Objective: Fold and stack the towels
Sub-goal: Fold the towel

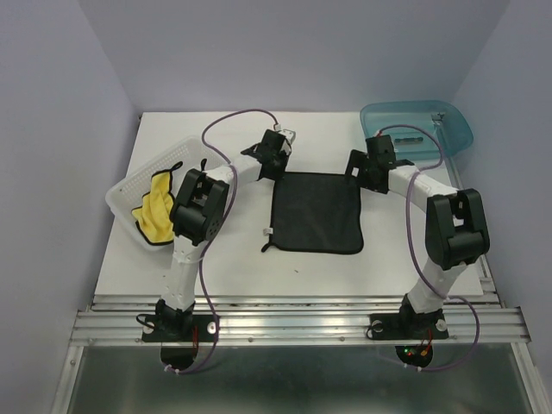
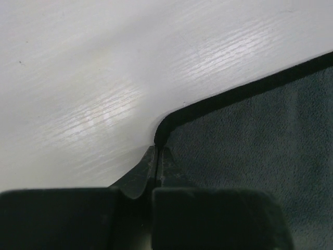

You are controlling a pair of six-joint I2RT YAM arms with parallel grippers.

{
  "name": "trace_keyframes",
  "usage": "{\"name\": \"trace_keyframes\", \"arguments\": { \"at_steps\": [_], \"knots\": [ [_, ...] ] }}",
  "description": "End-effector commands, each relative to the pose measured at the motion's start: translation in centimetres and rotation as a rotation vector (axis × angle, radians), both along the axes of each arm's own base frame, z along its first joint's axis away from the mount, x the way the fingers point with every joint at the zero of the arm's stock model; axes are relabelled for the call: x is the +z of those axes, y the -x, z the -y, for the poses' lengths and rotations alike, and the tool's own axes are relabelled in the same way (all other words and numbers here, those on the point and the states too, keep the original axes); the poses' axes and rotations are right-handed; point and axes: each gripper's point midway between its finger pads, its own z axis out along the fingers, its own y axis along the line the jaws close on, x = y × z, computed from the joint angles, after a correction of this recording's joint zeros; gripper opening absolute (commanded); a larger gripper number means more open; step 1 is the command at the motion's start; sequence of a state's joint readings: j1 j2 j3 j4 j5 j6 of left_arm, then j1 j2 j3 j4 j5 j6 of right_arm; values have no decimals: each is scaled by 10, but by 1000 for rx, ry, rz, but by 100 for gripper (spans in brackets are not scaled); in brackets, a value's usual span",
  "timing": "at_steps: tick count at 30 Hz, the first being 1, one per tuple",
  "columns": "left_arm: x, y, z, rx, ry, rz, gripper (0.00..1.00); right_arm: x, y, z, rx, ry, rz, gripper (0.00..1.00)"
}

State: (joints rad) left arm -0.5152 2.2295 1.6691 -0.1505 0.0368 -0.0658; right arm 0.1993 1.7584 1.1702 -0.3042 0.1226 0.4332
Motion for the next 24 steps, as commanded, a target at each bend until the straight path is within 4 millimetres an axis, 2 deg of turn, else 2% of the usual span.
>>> {"name": "trace_keyframes", "arguments": {
  "at_steps": [1,2,5,8,9,11,12,15,20,24],
  "knots": [
    [10,1,-2,-4,-15,11,0,30,-42,0,59,23,128,99],
    [14,0,-1,-9,-5,21,0,23,-45,0,76,34,116,98],
    [17,2,-2,-8,0,32,0,21,-58,-4,152,66,126,94],
    [21,2,-2,-4,8,40,0,22,-68,3,153,113,130,86],
    [23,2,-2,-4,13,44,0,14,-70,5,143,123,113,78],
    [26,2,-2,-1,14,49,0,12,-76,8,139,130,111,71],
    [26,2,-2,0,12,50,0,4,-76,9,131,131,93,61],
    [26,1,-4,8,5,53,0,-5,-77,12,124,141,70,47],
    [27,1,-4,9,8,54,0,-21,-75,15,129,146,36,43],
    [29,0,-4,10,10,60,0,-30,-75,18,127,150,21,34]
  ]
}}
